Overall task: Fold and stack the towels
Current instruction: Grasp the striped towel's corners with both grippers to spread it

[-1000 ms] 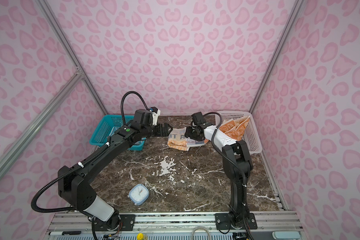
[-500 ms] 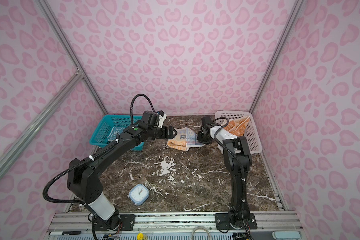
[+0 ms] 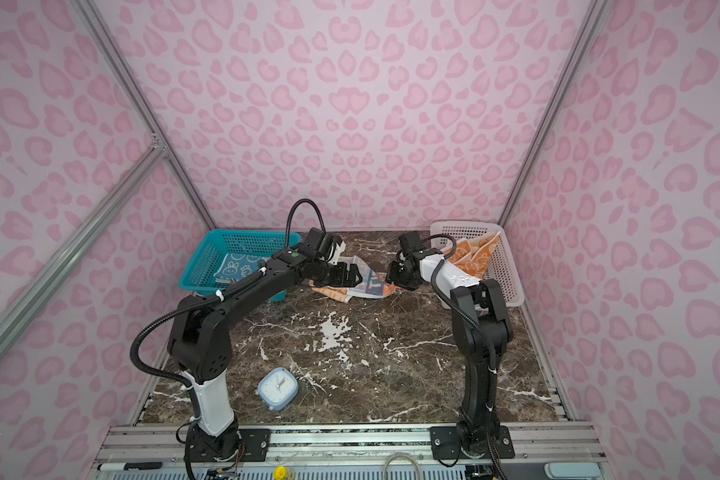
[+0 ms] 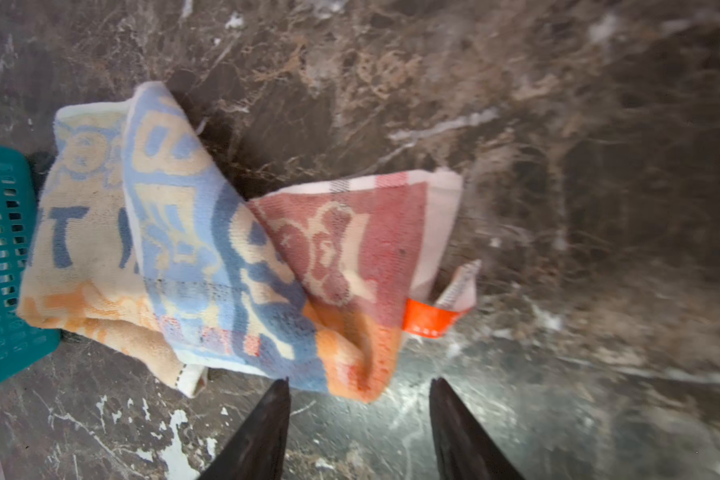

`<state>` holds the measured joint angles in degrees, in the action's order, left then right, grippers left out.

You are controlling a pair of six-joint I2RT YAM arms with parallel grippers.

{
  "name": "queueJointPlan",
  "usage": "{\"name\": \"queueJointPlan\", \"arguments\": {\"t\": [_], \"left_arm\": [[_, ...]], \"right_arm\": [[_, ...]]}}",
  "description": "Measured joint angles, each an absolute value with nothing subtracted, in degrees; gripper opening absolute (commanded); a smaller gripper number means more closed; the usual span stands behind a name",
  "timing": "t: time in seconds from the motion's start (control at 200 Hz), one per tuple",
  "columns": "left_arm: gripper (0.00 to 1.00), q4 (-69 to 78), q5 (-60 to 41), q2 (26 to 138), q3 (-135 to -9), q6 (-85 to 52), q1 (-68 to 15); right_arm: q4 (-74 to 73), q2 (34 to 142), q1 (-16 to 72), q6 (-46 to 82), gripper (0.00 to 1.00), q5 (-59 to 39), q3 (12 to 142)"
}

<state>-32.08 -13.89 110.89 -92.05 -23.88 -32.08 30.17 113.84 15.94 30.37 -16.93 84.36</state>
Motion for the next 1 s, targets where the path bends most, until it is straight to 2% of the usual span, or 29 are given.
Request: {"name": "queueJointPlan", "arguments": {"t": [0.3, 0.695, 1.0], "left_arm": [[0.75, -32.9, -12.4, 121.3, -96.6, -25.0, -32.1], [0.6, -33.0, -11.1, 129.2, -104.1, -25.6, -31.3], [0.51, -33.4, -10.7, 129.6, -103.7, -25.6, -31.2]], "right_arm": [[29.0, 110.7, 13.9, 30.0, 0.6, -17.0, 77.5], [26.0, 109.8, 13.9, 30.0, 0.62, -17.6, 73.4], [25.1, 109.7, 13.5, 30.4, 0.61, -17.7, 73.3]]}}
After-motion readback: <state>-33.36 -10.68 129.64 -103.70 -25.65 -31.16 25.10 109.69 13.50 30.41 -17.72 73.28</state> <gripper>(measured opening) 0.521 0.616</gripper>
